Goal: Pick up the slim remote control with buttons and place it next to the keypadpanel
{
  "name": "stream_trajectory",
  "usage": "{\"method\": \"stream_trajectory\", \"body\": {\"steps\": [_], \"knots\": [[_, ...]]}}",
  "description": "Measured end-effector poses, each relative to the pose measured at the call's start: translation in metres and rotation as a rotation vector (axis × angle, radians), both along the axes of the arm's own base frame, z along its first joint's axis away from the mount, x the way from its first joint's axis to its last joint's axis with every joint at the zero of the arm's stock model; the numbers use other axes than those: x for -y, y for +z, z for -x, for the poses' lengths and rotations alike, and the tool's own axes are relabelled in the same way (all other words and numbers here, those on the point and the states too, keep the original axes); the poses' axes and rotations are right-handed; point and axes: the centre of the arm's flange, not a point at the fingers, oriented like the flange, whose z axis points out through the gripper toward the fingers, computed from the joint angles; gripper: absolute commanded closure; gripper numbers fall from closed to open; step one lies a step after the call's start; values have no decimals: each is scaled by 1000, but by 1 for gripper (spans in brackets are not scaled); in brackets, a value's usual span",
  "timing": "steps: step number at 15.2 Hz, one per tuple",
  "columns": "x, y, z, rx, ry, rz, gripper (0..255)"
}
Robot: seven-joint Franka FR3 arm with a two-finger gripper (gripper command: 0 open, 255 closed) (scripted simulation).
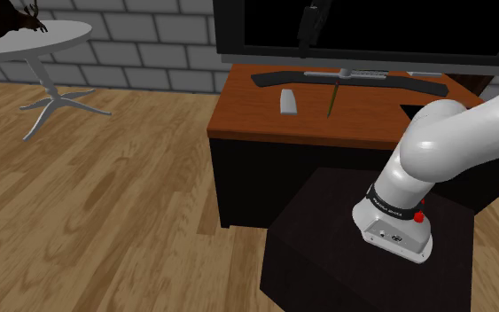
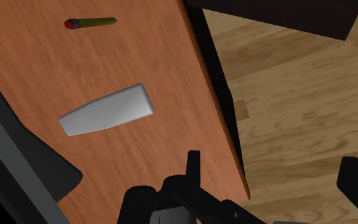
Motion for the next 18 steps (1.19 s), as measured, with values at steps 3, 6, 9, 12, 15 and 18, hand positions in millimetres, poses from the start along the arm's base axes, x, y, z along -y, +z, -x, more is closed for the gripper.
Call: {"method": "stream_trajectory", "body": {"steps": [3, 6, 9, 12, 15, 18], "knots": [[6, -11, -14, -5, -49, -4, 0], [20, -29, -41, -14, -161, -14, 0], [37, -53, -69, -23, -281, -26, 0], [59, -78, -95, -33, -403, -37, 0], [82, -102, -117, -43, -525, -48, 0], [110, -127, -138, -52, -648, -59, 0]]}}
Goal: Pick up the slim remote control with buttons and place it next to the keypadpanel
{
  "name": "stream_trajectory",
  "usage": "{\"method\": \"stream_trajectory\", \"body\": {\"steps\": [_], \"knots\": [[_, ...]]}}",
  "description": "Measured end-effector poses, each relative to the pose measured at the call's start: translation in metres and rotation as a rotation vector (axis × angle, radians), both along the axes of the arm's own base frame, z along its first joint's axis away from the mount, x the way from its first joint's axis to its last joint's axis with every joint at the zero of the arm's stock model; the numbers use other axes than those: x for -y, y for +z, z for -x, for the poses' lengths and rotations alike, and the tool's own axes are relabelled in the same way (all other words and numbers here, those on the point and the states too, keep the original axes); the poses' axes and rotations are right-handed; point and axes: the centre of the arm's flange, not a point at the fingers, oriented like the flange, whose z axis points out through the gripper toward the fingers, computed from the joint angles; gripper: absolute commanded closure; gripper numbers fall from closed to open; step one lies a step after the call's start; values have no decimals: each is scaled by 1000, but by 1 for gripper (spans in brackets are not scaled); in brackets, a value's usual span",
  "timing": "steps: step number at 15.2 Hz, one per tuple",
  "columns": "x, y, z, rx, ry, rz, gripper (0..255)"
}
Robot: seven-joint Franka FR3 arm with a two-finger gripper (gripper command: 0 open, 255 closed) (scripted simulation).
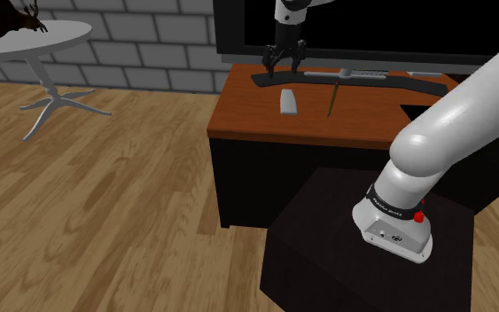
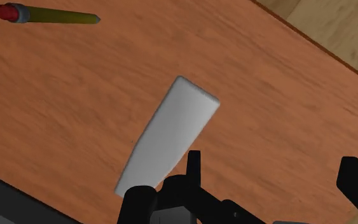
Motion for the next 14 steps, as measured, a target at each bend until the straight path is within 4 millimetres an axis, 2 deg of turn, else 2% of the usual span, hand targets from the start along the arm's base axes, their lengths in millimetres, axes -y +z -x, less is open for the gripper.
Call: {"method": "stream_trajectory", "body": {"steps": [6, 10, 14], "knots": [[58, -48, -28, -19, -244, -22, 0], [98, -83, -38, -32, -407, -37, 0], [131, -114, -40, -42, -534, -48, 0]]}}
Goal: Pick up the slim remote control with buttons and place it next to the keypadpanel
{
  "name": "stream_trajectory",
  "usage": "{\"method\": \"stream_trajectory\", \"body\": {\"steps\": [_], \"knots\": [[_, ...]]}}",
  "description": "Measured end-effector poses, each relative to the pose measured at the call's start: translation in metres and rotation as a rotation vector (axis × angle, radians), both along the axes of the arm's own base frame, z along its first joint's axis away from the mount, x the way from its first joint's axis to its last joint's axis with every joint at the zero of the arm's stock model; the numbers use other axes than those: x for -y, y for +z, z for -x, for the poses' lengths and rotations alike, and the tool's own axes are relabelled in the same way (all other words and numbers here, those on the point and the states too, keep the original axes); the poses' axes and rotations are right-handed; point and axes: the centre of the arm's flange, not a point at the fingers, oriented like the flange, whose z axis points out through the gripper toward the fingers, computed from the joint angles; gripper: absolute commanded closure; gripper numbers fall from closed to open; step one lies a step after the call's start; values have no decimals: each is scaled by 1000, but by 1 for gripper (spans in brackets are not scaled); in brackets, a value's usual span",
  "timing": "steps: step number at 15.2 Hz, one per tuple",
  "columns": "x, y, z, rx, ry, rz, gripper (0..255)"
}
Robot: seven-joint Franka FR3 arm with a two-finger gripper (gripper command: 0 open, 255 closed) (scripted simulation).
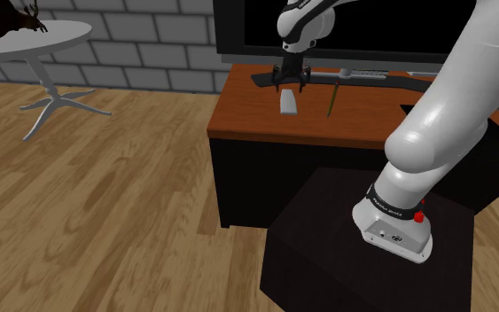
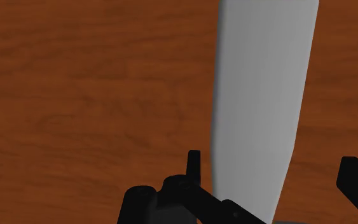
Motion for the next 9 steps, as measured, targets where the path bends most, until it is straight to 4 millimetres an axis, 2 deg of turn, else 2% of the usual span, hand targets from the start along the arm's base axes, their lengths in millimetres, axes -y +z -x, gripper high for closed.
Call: {"method": "stream_trajectory", "body": {"steps": [6, 9], "knots": [[3, -34, 1, -1, -15, -1, 0], [3, -41, 1, -1, -16, -1, 0]]}}
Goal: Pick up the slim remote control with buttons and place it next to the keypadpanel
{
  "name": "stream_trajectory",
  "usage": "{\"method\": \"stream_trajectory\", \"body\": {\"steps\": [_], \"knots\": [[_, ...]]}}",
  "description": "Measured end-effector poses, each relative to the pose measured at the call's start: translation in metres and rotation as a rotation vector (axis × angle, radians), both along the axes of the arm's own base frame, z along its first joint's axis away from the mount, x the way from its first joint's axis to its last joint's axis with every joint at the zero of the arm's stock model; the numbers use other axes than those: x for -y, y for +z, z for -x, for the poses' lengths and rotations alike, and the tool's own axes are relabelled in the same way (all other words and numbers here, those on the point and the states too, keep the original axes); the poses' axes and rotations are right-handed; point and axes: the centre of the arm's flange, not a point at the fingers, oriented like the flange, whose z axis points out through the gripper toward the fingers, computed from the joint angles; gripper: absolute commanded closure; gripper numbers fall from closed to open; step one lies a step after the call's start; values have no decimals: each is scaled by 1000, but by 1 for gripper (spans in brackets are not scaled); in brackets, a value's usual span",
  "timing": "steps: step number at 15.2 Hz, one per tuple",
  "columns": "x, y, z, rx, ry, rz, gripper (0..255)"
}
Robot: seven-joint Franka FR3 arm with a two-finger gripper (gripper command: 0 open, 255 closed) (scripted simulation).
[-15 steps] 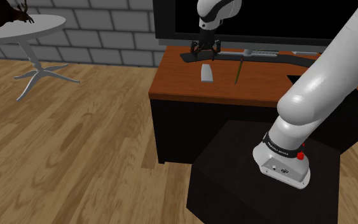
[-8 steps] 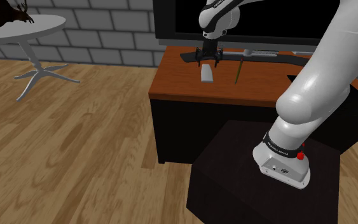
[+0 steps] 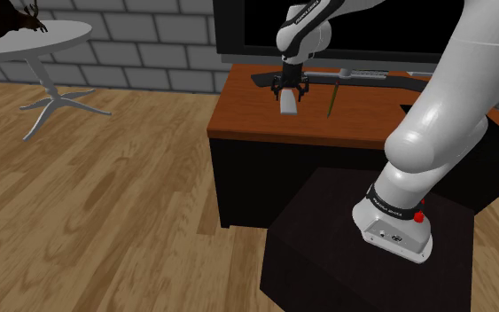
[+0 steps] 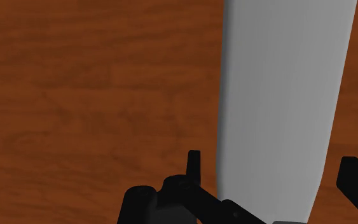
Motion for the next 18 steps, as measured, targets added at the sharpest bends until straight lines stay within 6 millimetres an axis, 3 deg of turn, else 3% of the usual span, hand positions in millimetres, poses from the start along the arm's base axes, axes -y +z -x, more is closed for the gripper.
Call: {"method": "stream_trajectory", "body": {"steps": [4, 5, 15, 18], "knots": [[0, -1, 0, 0, 0, 0, 0], [0, -1, 0, 0, 0, 0, 255], [0, -1, 0, 0, 0, 0, 255], [1, 10, 0, 0, 0, 0, 255]]}}
